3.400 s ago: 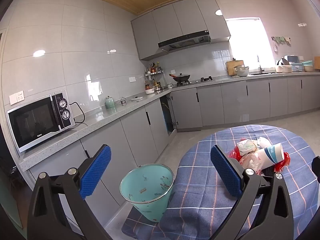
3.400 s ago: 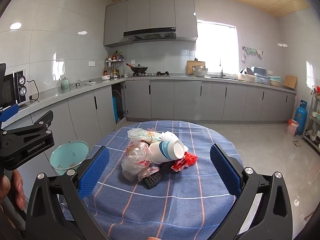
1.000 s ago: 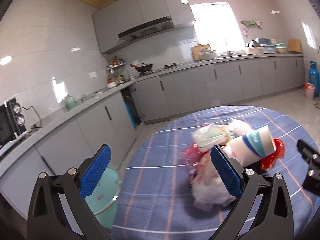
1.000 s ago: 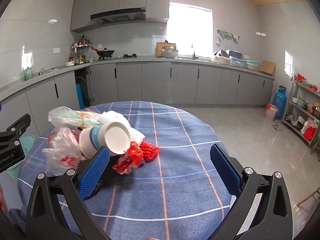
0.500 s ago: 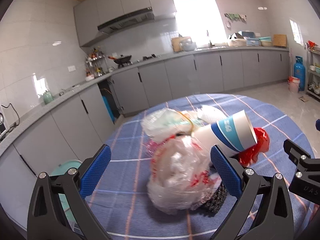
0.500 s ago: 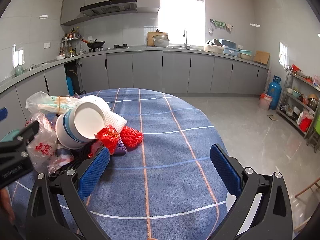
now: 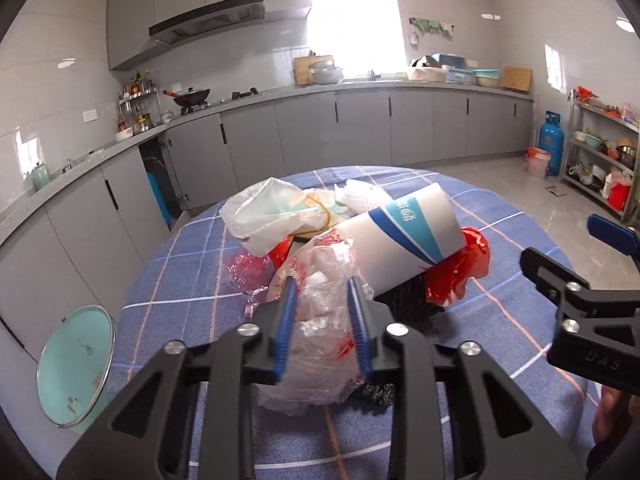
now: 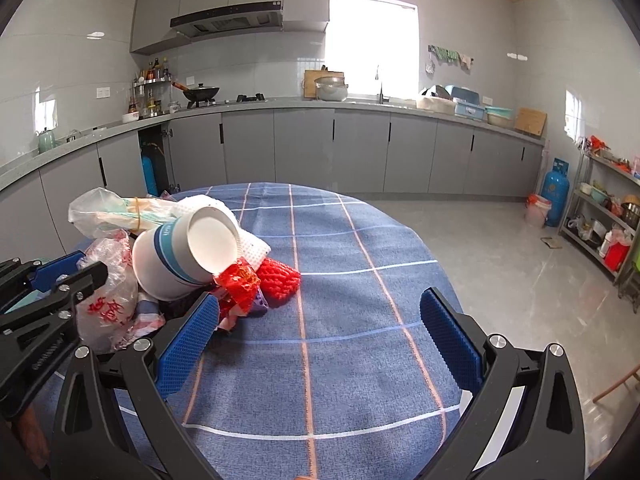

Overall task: Collect trash
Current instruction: 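Grasp the clear plastic bag with the left tool while the right tool grasps the paper cup, then carry the bag and cup over the teal wastebasket and open both tools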

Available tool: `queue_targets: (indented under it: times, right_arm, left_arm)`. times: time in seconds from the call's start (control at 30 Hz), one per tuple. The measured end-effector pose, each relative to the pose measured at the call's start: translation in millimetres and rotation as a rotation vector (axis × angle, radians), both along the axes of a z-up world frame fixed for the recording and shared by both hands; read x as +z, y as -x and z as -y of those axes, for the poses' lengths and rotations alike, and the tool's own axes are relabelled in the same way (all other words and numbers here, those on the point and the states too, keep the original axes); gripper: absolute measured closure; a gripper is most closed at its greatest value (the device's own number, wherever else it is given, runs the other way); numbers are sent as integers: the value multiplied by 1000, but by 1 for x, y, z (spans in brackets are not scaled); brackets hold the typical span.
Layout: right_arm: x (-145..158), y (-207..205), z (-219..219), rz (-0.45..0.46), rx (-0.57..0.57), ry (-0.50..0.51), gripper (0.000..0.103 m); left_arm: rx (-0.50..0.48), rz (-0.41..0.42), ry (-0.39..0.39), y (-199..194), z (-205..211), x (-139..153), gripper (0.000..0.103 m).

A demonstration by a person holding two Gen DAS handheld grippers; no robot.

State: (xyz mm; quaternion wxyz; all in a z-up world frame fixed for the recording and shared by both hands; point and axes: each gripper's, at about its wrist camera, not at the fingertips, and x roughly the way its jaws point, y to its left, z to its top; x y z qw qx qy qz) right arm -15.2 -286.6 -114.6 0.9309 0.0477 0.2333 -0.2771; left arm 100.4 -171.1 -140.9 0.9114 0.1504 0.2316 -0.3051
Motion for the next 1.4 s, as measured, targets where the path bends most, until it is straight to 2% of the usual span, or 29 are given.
queue_targets:
  times: [0.23,0.4,0.53,0.7,0.83,1.27,1.33,1.4]
  right_arm:
    - [11,-5,-11,26,50,32,4]
    - [23,-23,-22,52,127,41,4]
    - [28,-48,-32,52,157,66,4]
    - [23,-78,-44,14,171,83,4]
    - [17,-99,-56,-30,130,113,4]
    - [-15,-148,-84,-166,99,179,4]
    - [-16,-148,-83,-165,107,166,6]
    - [-16,-147,-83,-171,101,175,14]
  left_arm:
    - [22,76,43,11,-34,33,86]
    - [134,182,30,11,-55,48,86]
    - [227,212,-7,-7,-68,47,86]
    - [290,175,-24,-26,-81,39,86]
    - [317,177,-30,-34,-89,35,86]
    - [355,129,17,-53,-122,28,86]
    - [356,121,23,-57,-127,29,86]
    - [358,114,26,-59,-130,29,86]
